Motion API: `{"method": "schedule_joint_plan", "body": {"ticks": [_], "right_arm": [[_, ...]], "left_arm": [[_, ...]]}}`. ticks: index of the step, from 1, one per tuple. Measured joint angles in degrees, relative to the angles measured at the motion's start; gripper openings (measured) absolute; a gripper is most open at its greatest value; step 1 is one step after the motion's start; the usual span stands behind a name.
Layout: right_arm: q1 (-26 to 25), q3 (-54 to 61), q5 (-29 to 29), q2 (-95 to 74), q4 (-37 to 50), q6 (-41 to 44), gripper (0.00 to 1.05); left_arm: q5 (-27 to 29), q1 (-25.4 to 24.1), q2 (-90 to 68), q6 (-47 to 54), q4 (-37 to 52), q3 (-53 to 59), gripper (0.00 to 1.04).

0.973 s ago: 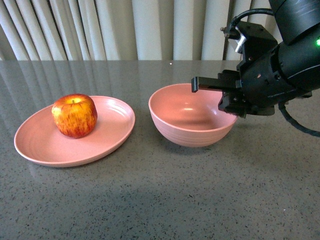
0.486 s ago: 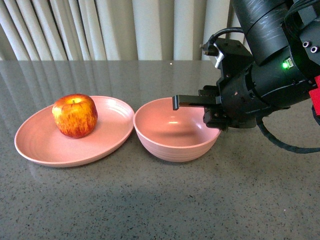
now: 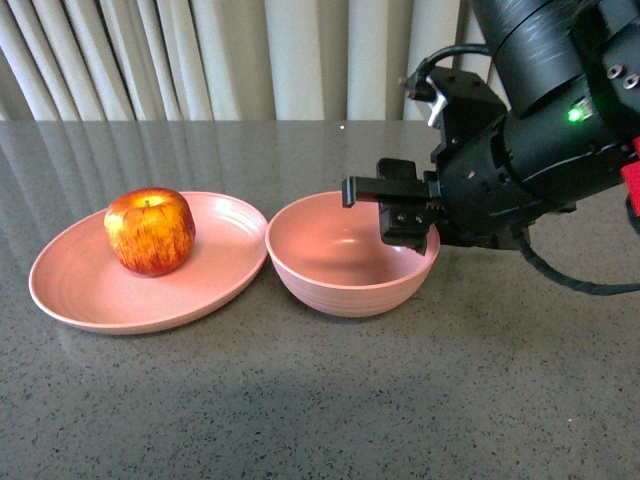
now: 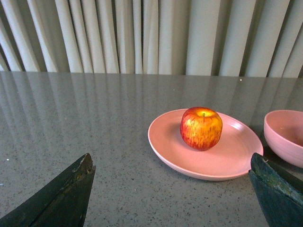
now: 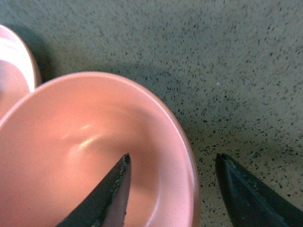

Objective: Move apple from plate to bowl

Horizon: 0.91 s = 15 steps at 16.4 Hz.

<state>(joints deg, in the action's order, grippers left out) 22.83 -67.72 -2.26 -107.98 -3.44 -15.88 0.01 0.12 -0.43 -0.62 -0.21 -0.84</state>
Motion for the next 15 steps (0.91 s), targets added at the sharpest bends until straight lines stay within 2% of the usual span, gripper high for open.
{"method": "schedule_joint_plan", "body": {"ticks": [1,2,4,6,8,11,14,15], "right_arm": [[-0.24,0.42,-0.20,1.88,0.04,-0.07,0.62],[-1.49,1.51,-1.60,6.27,0.66,-0.68,0.82],[-4.26,4.42,-4.31,12.59,2.29,-1.97,1.00],[-8.79,9.53,-7.30,21.62,6.97,-3.08,0.98],[-16.06,16.68,-8.28,33.62,13.46,-3.93,0.98],[-26.75,31.56,-5.77,50.23,23.41,-0.81,0.98],[-33.83,42.84,-8.35,62.42,22.62,-0.31,0.98],[-34.58,46.47,-8.68,65.51,24.50,0.90,0.93]], "left_arm": [[0.00,0.00,0.00,0.02,0.00,0.00,0.98],[-0.02,0.00,0.00,0.00,0.00,0.00,0.98],[0.00,0.00,0.00,0.00,0.00,0.00,0.98],[0.00,0.00,0.00,0.00,0.02,0.00,0.98],[0.00,0.00,0.00,0.00,0.00,0.00,0.98],[0.00,0.00,0.00,0.00,0.00,0.00,0.98],[0.00,0.00,0.00,0.00,0.00,0.00,0.98],[0.00,0.00,0.00,0.00,0.00,0.00,0.98]]}}
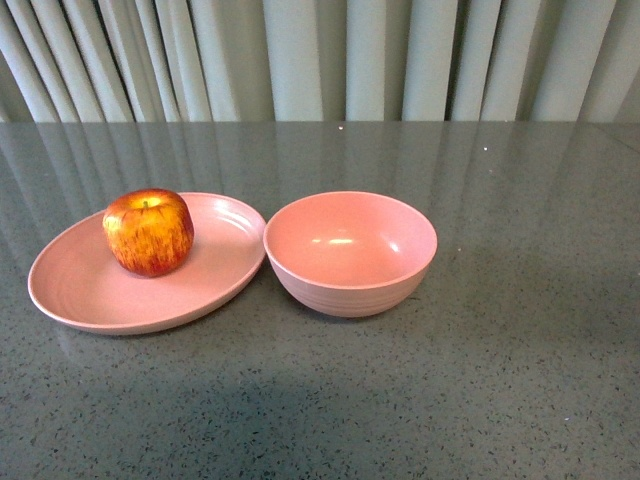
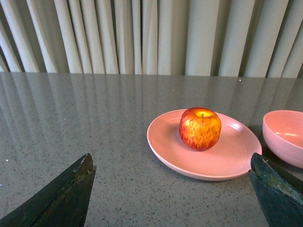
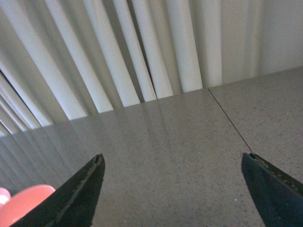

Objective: Move apple from plate to bowl

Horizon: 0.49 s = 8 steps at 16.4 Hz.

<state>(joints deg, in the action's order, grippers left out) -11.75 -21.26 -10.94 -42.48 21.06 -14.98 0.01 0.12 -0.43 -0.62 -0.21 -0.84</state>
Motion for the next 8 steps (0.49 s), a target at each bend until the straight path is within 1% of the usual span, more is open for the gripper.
{"method": "schedule_joint_plan", "body": {"ticks": [1,2,3,5,6,7,8], "right_arm": [[0.37,4.61,0.02,4.52,0.92,5.03,0.80],[1.77,8.81,0.72,8.61,0.46,9.27,0.69],[2.58,12.46,1.18,12.04,0.13,11.50,0.58],[4.57,16.57,3.96,16.46,-0.07,13.40,0.34],[8.28,17.84,8.31,18.29,-0.44,13.64,0.21],[12.00,18.86,9.75,19.54,-0.46,13.84,0.09],[12.07,19.34,10.29,20.33,-0.79,14.40,0.02]], "left_arm": [[0.00,0.00,0.00,0.00,0.00,0.00,0.98],[0.02,0.00,0.00,0.00,0.00,0.00,0.98],[0.00,0.00,0.00,0.00,0.02,0.00,0.98],[0.00,0.00,0.00,0.00,0.00,0.00,0.98],[0.00,0.00,0.00,0.00,0.02,0.00,0.98],[0.00,0.00,0.00,0.00,0.00,0.00,0.98],[0.00,0.00,0.00,0.02,0.02,0.00,0.98]]}}
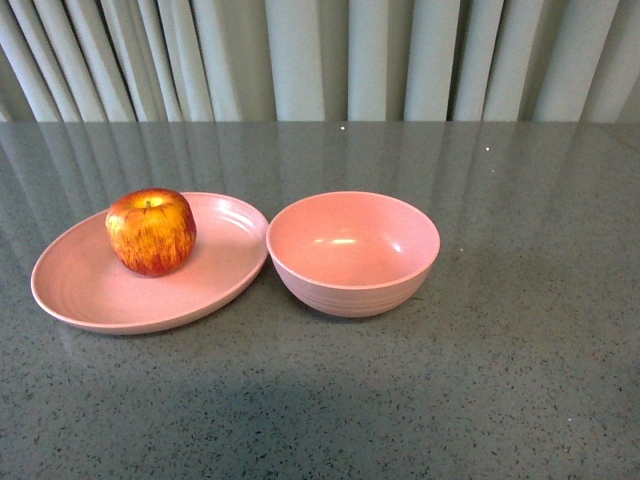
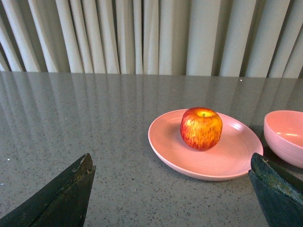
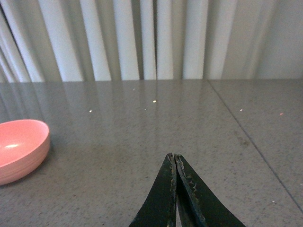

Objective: Move apple from plate to bowl

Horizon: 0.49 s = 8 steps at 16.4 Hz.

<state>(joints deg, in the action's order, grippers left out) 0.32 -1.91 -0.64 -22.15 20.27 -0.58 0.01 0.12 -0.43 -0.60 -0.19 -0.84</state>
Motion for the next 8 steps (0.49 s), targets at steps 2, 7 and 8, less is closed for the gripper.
{"method": "schedule_joint_plan", "body": {"ticks": [2,7,8], "right_arm": [[-0.33,1.20,0.70,2.23,-0.39,0.13,0.02],[-0.33,1.20,0.68,9.03,-6.99,0.17,0.02],[-0.33,1.20,0.68,9.92,-7.96,0.17,0.02]], "left_arm": [[0.02,0.00,0.00,-0.02,0.00,0.00,0.98],[0.00,0.00,0.00,-0.02,-0.02,0.00,0.98],[0.00,0.00,0.00,-0.02,-0.02,0.00,0.98]]}}
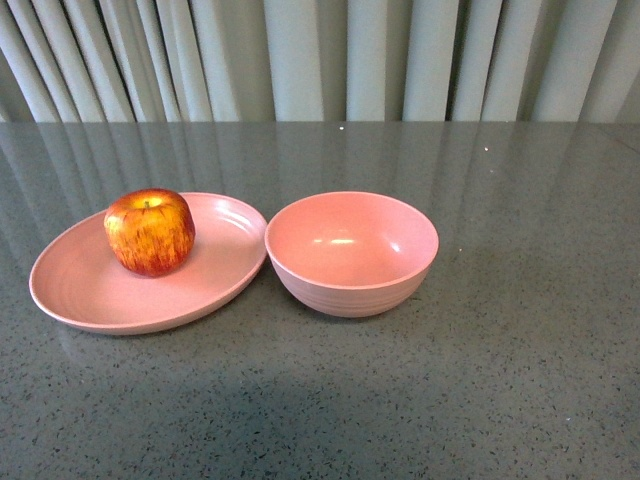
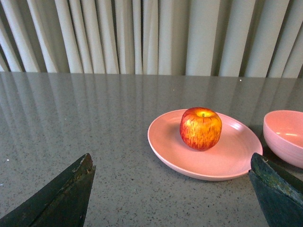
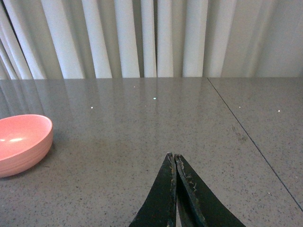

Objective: Move apple from plate to bowl

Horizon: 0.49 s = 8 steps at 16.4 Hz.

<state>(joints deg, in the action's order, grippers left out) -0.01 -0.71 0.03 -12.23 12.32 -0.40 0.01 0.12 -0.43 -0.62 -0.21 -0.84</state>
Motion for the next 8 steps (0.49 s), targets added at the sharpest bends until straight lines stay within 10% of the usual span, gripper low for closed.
{"method": "schedule_joint_plan", "body": {"ticks": [8], "right_arm": [[0.00,-0.02,-0.02,12.02,-12.37,0.04,0.02]], "left_arm": [[0.02,0.00,0.00,0.00,0.00,0.00,0.98]]}}
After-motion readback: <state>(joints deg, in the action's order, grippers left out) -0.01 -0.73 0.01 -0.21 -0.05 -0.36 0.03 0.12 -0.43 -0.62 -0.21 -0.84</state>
